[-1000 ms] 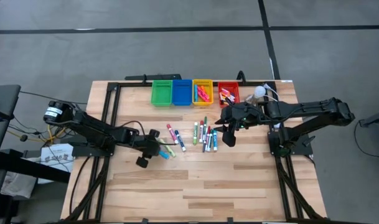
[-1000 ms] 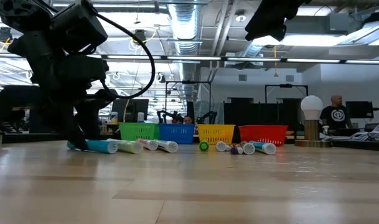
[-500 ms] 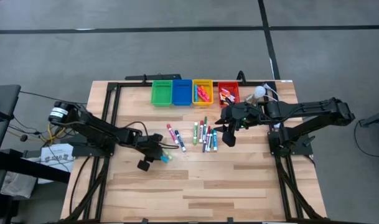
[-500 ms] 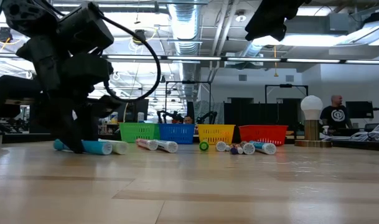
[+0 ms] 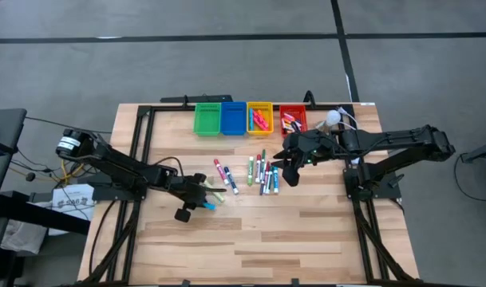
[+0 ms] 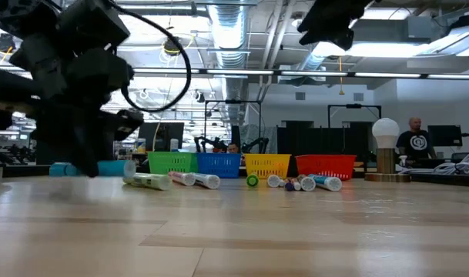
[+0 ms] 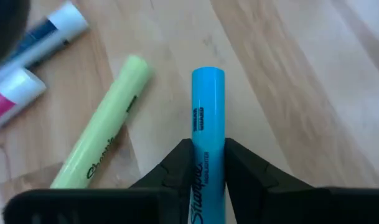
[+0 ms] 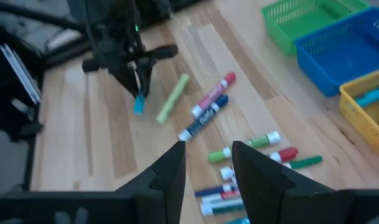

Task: Pick & Place Markers
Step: Put the blue highlighter into the yellow basket

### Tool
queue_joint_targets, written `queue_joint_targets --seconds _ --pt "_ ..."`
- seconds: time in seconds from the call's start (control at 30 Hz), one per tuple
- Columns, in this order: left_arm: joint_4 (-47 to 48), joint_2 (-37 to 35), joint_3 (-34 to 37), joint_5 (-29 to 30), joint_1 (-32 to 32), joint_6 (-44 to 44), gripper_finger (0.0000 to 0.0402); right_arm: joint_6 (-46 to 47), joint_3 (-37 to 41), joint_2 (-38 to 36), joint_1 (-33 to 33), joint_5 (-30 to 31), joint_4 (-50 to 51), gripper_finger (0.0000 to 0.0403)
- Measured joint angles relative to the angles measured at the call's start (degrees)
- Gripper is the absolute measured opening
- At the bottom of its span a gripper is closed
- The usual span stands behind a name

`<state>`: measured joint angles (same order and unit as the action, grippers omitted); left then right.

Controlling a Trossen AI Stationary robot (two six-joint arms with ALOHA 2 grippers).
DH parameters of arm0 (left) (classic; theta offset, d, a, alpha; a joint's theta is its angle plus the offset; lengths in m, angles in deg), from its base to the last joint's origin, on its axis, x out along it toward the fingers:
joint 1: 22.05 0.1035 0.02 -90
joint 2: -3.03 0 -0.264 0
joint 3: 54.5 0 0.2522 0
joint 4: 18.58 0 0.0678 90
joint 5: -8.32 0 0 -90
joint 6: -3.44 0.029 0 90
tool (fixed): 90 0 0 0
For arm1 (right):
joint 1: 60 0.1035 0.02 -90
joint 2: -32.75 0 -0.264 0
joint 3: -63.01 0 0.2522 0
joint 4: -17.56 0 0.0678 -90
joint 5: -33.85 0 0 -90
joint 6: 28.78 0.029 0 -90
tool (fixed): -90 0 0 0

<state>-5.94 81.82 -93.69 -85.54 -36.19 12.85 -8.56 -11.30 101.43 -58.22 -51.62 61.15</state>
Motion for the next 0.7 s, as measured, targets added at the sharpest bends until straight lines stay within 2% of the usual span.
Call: queue_joint_targets --seconds 0.13,0.23,0.33,0.4,0.47,0.57,0.7 --pt "-1.5 -3.9 0.0 4.3 -0.3 -0.9 0.0074 3.3 0.0 0.0 0.0 0.4 -4.9 0.0123" --pt "-5.3 -7.6 -0.1 9.8 1.1 -0.7 0.0071 5.7 0.0 0.0 0.0 1.6 -9.0 0.0123" --pt "-11.4 -11.0 -0.1 16.5 5.4 -0.5 0.0077 6.8 0.0 0.0 0.0 3.0 -12.7 0.0123" --pt "-16.9 -12.5 -0.1 18.6 10.6 -1.3 0.0079 6.6 0.0 0.0 -0.3 3.9 -15.0 0.0123" --pt "-23.8 -13.0 -0.1 18.1 16.9 -3.1 0.0078 6.3 0.0 0.0 -1.1 4.4 -17.2 0.0123" --pt "-34.5 -11.2 -0.9 14.2 27.0 -7.9 0.0074 6.3 0.0 0.0 -3.3 4.5 -19.9 0.0123" --pt "-40.2 -5.1 -6.2 7.8 36.6 -14.6 0.0075 6.3 0.0 -0.1 -7.0 4.5 -23.3 0.0123"
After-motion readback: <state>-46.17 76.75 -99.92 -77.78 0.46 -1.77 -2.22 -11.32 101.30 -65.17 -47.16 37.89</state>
